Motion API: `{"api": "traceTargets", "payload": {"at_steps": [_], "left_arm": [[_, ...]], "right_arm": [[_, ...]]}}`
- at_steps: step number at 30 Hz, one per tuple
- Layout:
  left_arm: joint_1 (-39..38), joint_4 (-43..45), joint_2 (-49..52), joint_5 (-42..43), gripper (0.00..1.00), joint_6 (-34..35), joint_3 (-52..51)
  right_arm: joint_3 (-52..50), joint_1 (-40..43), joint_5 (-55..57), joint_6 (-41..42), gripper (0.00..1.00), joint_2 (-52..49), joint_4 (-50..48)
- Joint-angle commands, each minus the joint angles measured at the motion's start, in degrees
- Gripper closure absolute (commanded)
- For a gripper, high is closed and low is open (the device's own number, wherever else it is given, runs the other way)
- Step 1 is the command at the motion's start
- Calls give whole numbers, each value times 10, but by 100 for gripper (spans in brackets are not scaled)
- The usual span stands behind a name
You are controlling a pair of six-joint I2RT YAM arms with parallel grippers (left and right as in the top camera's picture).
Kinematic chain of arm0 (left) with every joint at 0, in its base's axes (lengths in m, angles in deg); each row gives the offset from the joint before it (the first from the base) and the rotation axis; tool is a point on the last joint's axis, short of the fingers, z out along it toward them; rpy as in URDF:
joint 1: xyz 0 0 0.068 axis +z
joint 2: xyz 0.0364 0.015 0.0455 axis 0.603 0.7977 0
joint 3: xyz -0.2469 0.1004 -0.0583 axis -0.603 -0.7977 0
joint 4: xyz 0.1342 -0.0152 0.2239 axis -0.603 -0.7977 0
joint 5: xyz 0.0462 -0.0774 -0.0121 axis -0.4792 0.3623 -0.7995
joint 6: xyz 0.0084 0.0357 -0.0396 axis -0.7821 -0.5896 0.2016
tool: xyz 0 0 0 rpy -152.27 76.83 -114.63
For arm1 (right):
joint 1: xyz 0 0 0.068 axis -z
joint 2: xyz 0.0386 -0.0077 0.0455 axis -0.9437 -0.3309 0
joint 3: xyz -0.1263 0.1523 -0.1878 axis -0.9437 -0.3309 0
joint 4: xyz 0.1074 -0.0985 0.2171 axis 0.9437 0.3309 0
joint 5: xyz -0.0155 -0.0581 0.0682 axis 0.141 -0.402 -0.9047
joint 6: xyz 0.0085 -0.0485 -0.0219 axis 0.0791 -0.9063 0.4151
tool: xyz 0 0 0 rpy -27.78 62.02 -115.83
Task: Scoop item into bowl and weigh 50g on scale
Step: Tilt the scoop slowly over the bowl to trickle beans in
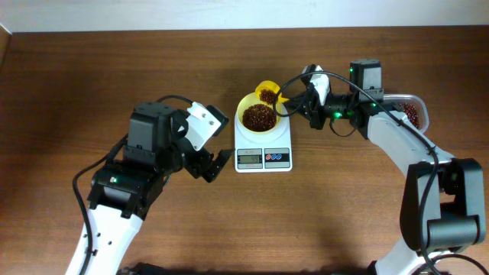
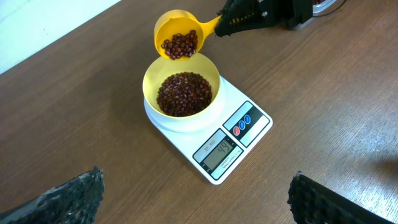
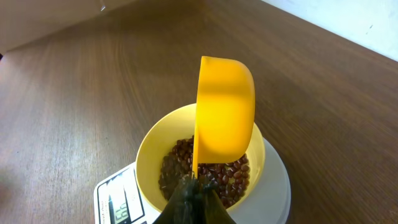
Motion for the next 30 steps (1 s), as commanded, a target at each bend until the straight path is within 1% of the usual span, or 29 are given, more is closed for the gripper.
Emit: {"api": "traceTargets", "payload": {"at_steps": [1, 3, 5, 7, 9, 11, 14, 16, 18, 20, 23, 27, 30], "left_arm": [[2, 1, -2, 8, 1, -9, -2], [2, 1, -2, 8, 1, -9, -2], [2, 1, -2, 8, 1, -9, -2], [2, 1, -2, 8, 1, -9, -2], [2, 1, -2, 8, 1, -9, -2], [2, 1, -2, 8, 1, -9, -2], [2, 1, -2, 8, 1, -9, -2], [2, 1, -2, 8, 1, -9, -2], [2, 1, -2, 8, 1, -9, -2], [2, 1, -2, 8, 1, -9, -2], [2, 1, -2, 8, 1, -9, -2], [2, 1, -2, 8, 1, -9, -2], [2, 1, -2, 8, 1, -9, -2]], "right_arm": [[4, -6, 5, 3, 96, 0, -9], [4, -9, -12, 2, 96, 0, -3], [4, -10, 20, 2, 96, 0, -5], [4, -10, 3, 2, 96, 0, 0], [4, -10, 47, 2, 96, 0, 1], [4, -10, 23, 2, 96, 0, 1], [4, -10, 20, 3, 96, 0, 0], [4, -10, 14, 24, 96, 0, 0], [4, -10, 13, 24, 96, 0, 0], [4, -10, 13, 52, 96, 0, 0], [4, -10, 13, 121, 96, 0, 0], [4, -10, 13, 168, 96, 0, 0], [4, -10, 13, 183, 96, 0, 0]]}}
